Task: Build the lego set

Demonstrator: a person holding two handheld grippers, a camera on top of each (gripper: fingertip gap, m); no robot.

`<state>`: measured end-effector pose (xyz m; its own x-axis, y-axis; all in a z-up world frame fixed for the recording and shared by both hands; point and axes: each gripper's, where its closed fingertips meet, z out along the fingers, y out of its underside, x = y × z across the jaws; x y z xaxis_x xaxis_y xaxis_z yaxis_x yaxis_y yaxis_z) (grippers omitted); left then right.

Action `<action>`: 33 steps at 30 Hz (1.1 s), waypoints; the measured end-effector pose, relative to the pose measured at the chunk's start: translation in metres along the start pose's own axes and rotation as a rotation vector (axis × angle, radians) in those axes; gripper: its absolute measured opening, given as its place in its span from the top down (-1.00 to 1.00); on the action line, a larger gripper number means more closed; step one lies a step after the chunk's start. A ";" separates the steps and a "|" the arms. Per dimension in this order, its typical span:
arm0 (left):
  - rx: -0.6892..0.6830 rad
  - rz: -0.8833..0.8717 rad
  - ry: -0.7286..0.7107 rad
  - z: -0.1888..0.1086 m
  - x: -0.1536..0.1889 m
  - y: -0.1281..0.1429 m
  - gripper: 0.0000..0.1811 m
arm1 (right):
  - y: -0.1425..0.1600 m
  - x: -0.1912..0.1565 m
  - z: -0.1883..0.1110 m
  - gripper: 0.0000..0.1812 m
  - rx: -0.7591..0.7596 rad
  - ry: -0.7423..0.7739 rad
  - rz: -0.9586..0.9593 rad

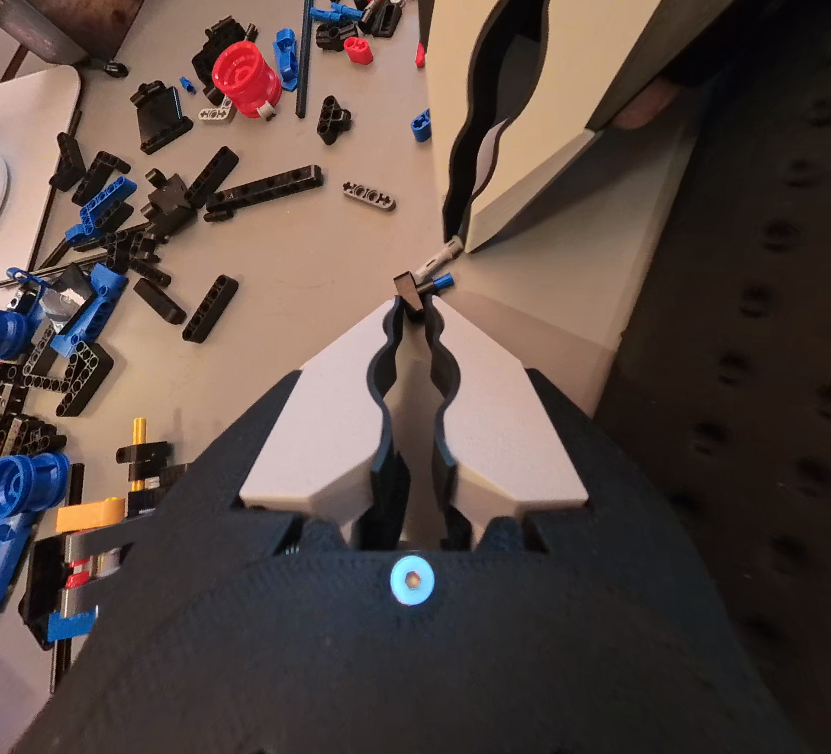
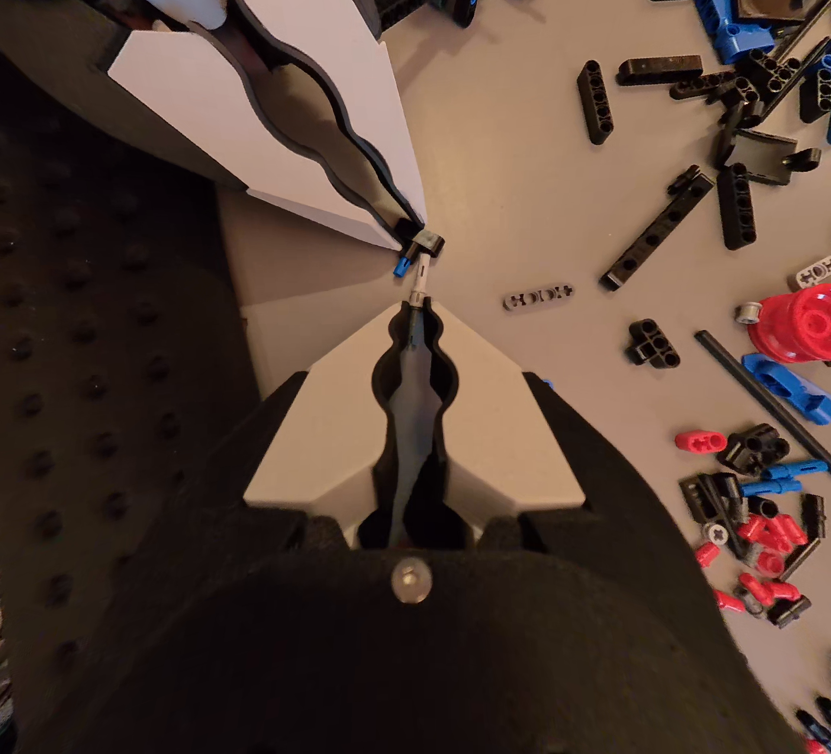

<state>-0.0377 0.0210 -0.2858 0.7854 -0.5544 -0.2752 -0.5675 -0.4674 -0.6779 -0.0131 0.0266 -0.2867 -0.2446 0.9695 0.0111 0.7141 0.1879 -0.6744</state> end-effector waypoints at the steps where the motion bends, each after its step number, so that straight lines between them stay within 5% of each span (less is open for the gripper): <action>1: 0.001 0.000 0.002 0.000 0.000 0.000 0.93 | 0.001 0.000 -0.001 0.97 0.000 -0.001 0.002; 28: 0.036 0.052 0.035 -0.003 0.005 0.001 0.92 | 0.008 0.006 -0.007 0.85 -0.004 -0.027 0.046; 33: 0.036 0.054 0.039 -0.004 0.004 0.001 0.91 | 0.009 0.006 -0.008 0.98 -0.018 -0.027 -0.002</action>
<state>-0.0356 0.0156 -0.2853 0.7435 -0.6045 -0.2860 -0.5990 -0.4117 -0.6868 -0.0029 0.0349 -0.2866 -0.2636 0.9646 -0.0080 0.7251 0.1926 -0.6612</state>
